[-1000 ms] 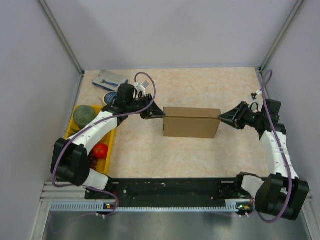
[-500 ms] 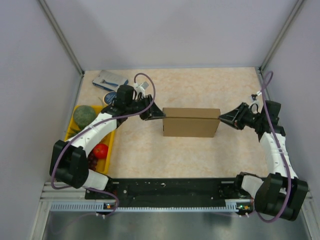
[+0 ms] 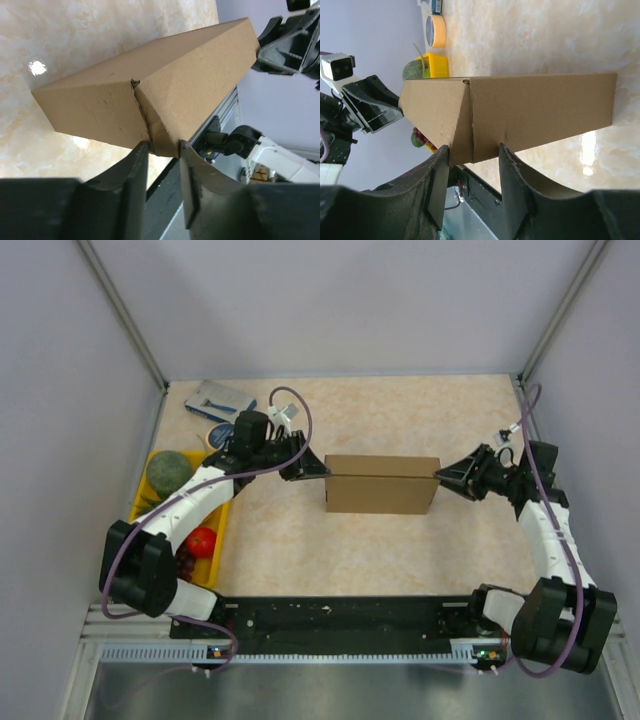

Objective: Fold the paper box

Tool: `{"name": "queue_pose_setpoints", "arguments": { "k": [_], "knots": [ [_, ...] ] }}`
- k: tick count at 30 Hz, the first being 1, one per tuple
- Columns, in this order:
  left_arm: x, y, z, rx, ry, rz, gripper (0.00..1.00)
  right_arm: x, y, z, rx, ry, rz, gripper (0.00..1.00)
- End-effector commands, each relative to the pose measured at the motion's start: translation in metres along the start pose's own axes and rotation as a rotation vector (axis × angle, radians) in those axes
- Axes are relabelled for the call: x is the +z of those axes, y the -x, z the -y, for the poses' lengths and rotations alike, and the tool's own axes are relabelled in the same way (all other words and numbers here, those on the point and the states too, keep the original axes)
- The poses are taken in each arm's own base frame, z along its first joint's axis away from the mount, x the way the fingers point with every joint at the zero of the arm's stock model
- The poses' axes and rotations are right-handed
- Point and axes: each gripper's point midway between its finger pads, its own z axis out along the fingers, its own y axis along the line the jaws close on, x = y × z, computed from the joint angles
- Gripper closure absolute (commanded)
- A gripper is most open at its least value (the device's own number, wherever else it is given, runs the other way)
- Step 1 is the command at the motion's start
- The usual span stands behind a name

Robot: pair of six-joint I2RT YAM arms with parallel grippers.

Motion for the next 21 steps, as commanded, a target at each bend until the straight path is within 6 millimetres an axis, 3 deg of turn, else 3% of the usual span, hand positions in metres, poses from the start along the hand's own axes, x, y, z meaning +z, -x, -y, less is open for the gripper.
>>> {"name": "queue_pose_setpoints", "arguments": {
  "k": [1,6,10,12,13,15,21],
  "knots": [
    [0.004,-0.005,-0.004,0.022,-0.028,0.012,0.73,0.004,0.006,0.013,-0.039,-0.033,0.02,0.65],
    [0.01,-0.019,-0.023,-0.005,-0.009,-0.007,0.85,0.009,-0.003,0.033,-0.02,-0.072,0.012,0.76],
    [0.006,-0.013,-0.017,0.016,-0.008,0.004,0.9,0.003,0.008,0.012,-0.044,-0.038,0.043,0.82],
    [-0.001,-0.003,-0.004,0.045,-0.011,0.022,0.79,-0.002,0.014,-0.006,-0.067,-0.001,0.052,0.8],
    [-0.005,0.001,0.0,0.055,-0.012,0.033,0.63,-0.004,0.018,-0.016,-0.074,0.018,0.058,0.77],
    [-0.013,0.01,0.009,0.079,-0.019,0.068,0.51,-0.007,0.021,-0.025,-0.083,0.035,0.063,0.64],
    [-0.015,0.014,0.01,0.084,-0.025,0.073,0.4,-0.008,0.03,-0.033,-0.1,0.042,0.074,0.51]
  ]
}}
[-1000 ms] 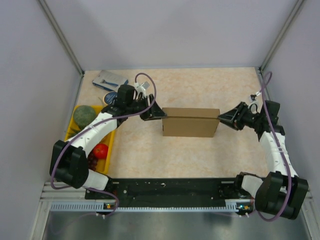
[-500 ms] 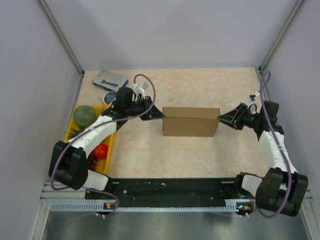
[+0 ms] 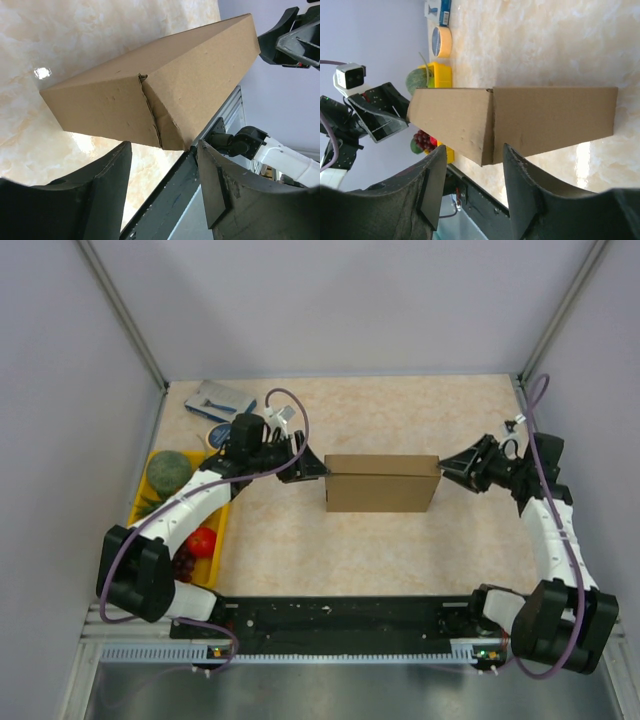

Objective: Fold the paper box

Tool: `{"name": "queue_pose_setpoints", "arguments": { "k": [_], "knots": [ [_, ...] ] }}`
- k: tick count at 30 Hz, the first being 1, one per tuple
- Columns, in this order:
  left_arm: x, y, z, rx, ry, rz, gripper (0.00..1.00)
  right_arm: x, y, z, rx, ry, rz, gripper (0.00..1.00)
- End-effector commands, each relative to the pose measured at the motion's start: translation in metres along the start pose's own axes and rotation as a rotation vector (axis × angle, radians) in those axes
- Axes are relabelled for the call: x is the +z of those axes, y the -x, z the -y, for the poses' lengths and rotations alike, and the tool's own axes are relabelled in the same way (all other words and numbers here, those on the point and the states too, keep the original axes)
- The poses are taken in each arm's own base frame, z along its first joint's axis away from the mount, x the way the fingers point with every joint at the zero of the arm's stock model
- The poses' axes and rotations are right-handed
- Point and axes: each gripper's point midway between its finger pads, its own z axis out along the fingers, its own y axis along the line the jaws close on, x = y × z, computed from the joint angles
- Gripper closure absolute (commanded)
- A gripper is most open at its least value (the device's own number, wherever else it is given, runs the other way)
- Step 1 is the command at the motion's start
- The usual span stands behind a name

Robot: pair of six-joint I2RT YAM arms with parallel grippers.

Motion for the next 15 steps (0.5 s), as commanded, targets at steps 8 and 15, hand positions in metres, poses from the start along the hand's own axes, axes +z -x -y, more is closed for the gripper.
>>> {"name": "queue_pose_setpoints", "arguments": {
  "k": [8,15],
  "knots": [
    [0.007,-0.006,-0.01,-0.012,-0.024,0.005,0.51,0.01,-0.014,0.036,0.004,-0.055,-0.022,0.62],
    [0.004,-0.001,-0.002,0.006,-0.044,0.007,0.74,0.005,-0.001,0.017,-0.027,-0.029,0.011,0.74]
  ]
}}
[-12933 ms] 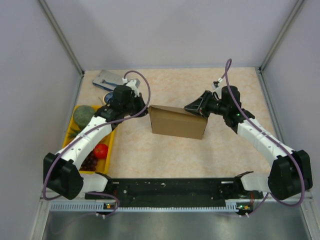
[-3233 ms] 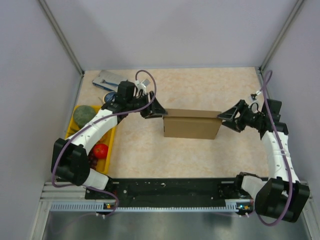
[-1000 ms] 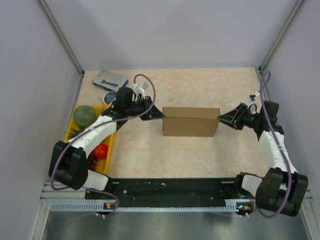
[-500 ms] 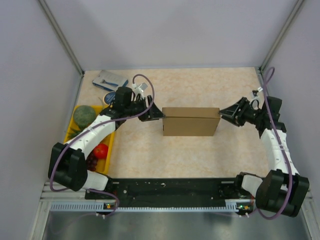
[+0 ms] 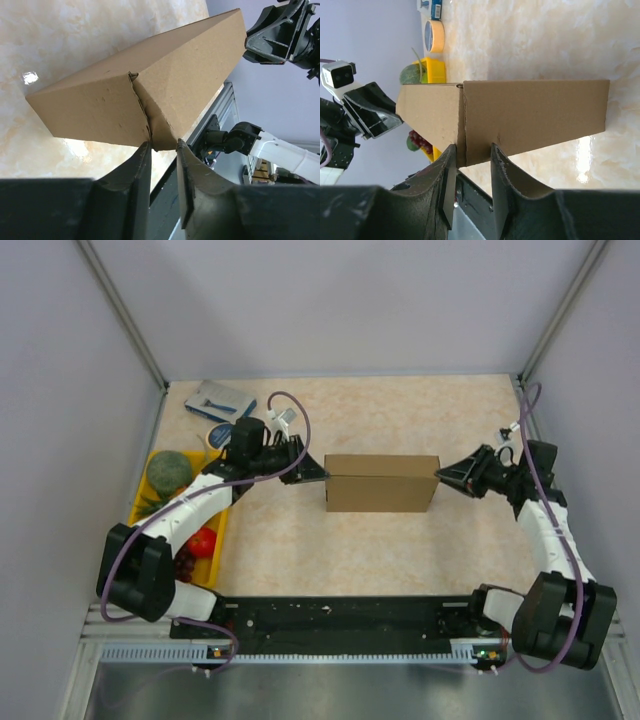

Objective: Fold the paper box

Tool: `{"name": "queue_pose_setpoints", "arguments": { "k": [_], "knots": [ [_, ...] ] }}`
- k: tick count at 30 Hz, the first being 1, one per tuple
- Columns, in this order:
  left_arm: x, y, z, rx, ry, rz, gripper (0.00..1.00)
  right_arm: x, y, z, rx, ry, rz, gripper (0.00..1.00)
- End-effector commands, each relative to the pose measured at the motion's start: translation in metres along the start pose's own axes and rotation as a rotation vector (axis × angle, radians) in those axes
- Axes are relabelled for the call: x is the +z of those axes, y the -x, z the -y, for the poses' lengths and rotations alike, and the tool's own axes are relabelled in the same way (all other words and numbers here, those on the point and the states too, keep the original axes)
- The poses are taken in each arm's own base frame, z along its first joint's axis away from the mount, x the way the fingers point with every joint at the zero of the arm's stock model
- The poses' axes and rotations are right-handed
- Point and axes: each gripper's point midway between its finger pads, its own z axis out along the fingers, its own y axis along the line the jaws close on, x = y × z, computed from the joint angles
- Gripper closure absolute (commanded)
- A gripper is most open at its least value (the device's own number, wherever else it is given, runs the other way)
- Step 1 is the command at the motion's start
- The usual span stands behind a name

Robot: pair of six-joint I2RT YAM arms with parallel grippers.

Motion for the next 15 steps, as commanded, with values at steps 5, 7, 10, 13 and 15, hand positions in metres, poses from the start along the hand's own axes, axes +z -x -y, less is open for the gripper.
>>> {"name": "queue_pose_setpoints", "arguments": {
  "k": [5,7,10,13,15],
  "knots": [
    [-0.019,0.026,0.028,0.073,-0.01,0.072,0.39,-0.014,0.025,-0.033,-0.1,-0.001,0.075,0.63],
    [-0.025,0.028,0.028,0.081,-0.003,0.08,0.37,-0.018,0.028,-0.04,-0.128,-0.009,0.085,0.57],
    [-0.034,0.026,0.022,0.107,0.029,0.087,0.38,-0.021,0.03,-0.047,-0.183,-0.054,0.09,0.48],
    [-0.038,0.023,0.02,0.138,0.036,0.099,0.53,-0.019,0.031,-0.054,-0.232,-0.092,0.09,0.41],
    [-0.035,0.019,0.027,0.131,-0.02,0.066,0.6,-0.016,0.032,-0.051,-0.232,-0.105,0.085,0.36]
  ]
}}
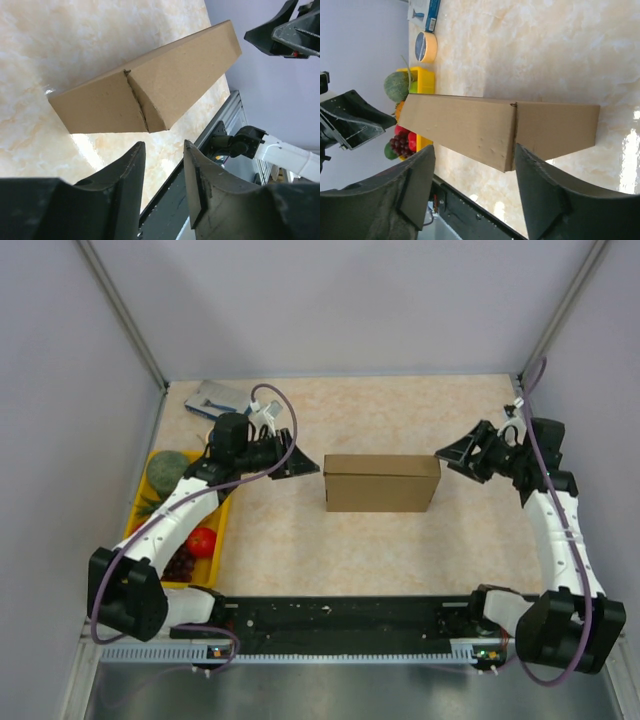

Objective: Fold the paper box

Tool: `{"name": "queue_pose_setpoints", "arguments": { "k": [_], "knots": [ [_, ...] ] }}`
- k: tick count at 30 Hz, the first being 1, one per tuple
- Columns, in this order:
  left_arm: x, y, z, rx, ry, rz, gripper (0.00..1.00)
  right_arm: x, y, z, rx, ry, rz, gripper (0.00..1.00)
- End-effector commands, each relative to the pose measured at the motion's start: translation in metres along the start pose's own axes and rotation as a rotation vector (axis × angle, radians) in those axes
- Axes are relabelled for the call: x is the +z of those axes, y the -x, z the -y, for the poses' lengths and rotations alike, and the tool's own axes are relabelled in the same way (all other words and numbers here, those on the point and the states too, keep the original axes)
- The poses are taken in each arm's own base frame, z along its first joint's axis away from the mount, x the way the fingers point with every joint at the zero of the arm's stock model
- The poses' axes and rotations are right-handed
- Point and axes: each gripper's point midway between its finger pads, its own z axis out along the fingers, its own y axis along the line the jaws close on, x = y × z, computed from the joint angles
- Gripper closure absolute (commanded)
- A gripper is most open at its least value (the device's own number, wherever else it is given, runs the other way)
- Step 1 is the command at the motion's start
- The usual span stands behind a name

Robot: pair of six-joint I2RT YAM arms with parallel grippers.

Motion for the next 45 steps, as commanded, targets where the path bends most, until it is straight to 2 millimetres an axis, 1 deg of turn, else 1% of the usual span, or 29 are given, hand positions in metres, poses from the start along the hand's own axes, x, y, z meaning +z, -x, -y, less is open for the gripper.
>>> {"name": "queue_pose_setpoints", "arguments": {
  "k": [1,4,6,7,8,10,12,14,15,18,21,22,26,27,29,30,33,36,37,38,39,40,41,42,44,45],
  "knots": [
    [-0.004,0.005,0.019,0.042,-0.084,-0.004,0.62,-0.004,0.01,-0.009,-0.091,-0.039,0.029,0.33],
    [0.001,0.009,0.026,0.012,-0.142,-0.001,0.62,0.003,0.007,-0.002,-0.077,-0.042,0.0,0.33],
    [0.004,0.009,0.026,0.001,-0.136,-0.007,0.62,0.006,0.006,0.004,-0.066,-0.057,-0.007,0.35],
    [0.004,0.013,0.028,0.009,-0.137,-0.005,0.61,0.007,0.002,0.008,-0.065,-0.062,-0.016,0.35],
    [0.006,0.012,0.026,0.004,-0.125,-0.013,0.61,0.008,0.002,0.011,-0.066,-0.071,-0.013,0.36],
    [0.007,0.009,0.026,0.001,-0.118,-0.022,0.6,0.009,0.0,0.016,-0.059,-0.081,-0.018,0.37],
    [0.008,0.007,0.024,-0.007,-0.099,-0.024,0.59,0.012,-0.003,0.018,-0.056,-0.078,-0.027,0.38],
    [0.01,0.005,0.023,-0.017,-0.094,-0.027,0.54,0.014,-0.005,0.018,-0.053,-0.075,-0.033,0.39],
    [0.012,0.002,0.025,-0.018,-0.106,-0.035,0.54,0.016,-0.006,0.018,-0.054,-0.072,-0.037,0.39],
    [0.018,0.0,0.03,-0.028,-0.139,-0.037,0.54,0.02,-0.009,0.019,-0.048,-0.066,-0.047,0.39],
    [0.024,0.002,0.031,-0.026,-0.131,-0.044,0.53,0.021,-0.011,0.019,-0.046,-0.06,-0.053,0.4],
    [0.024,0.003,0.034,-0.019,-0.139,-0.042,0.53,0.022,-0.011,0.018,-0.049,-0.057,-0.052,0.41],
    [0.029,0.002,0.029,-0.033,-0.117,-0.051,0.53,0.024,-0.013,0.016,-0.047,-0.046,-0.055,0.42],
    [0.03,0.004,0.03,-0.027,-0.129,-0.042,0.53,0.025,-0.015,0.017,-0.042,-0.041,-0.06,0.42],
    [0.031,0.0,0.031,-0.054,-0.146,-0.053,0.53,0.028,-0.017,0.014,-0.035,-0.028,-0.071,0.43],
    [0.032,0.004,0.038,-0.035,-0.179,-0.038,0.54,0.029,-0.021,0.016,-0.029,-0.028,-0.08,0.44],
    [0.034,0.001,0.04,-0.055,-0.191,-0.049,0.57,0.033,-0.026,0.016,-0.031,-0.026,-0.093,0.45],
    [0.026,0.001,0.035,-0.018,-0.126,-0.032,0.52,0.031,-0.022,0.015,-0.043,-0.039,-0.074,0.45],
    [0.016,-0.005,0.028,0.019,-0.056,-0.044,0.5,0.029,-0.019,0.012,-0.055,-0.039,-0.063,0.44],
    [0.011,0.002,0.017,0.052,0.03,0.002,0.45,0.027,-0.017,0.012,-0.068,-0.055,-0.053,0.43],
    [0.005,0.003,0.009,0.077,0.083,0.019,0.43,0.024,-0.012,0.009,-0.078,-0.066,-0.04,0.41],
    [0.0,0.002,0.002,0.097,0.117,0.031,0.41,0.022,-0.01,0.009,-0.097,-0.072,-0.032,0.36],
    [-0.008,0.005,0.004,0.108,0.125,0.058,0.4,0.022,-0.008,0.009,-0.104,-0.081,-0.023,0.34],
    [-0.011,0.005,-0.003,0.1,0.136,0.071,0.39,0.022,-0.005,0.008,-0.112,-0.08,-0.022,0.32],
    [-0.013,0.011,0.003,0.093,0.092,0.097,0.4,0.024,-0.008,0.008,-0.1,-0.068,-0.043,0.31],
    [-0.013,0.011,0.008,0.084,0.055,0.084,0.46,0.025,-0.01,0.008,-0.096,-0.063,-0.051,0.31]
  ]
}}
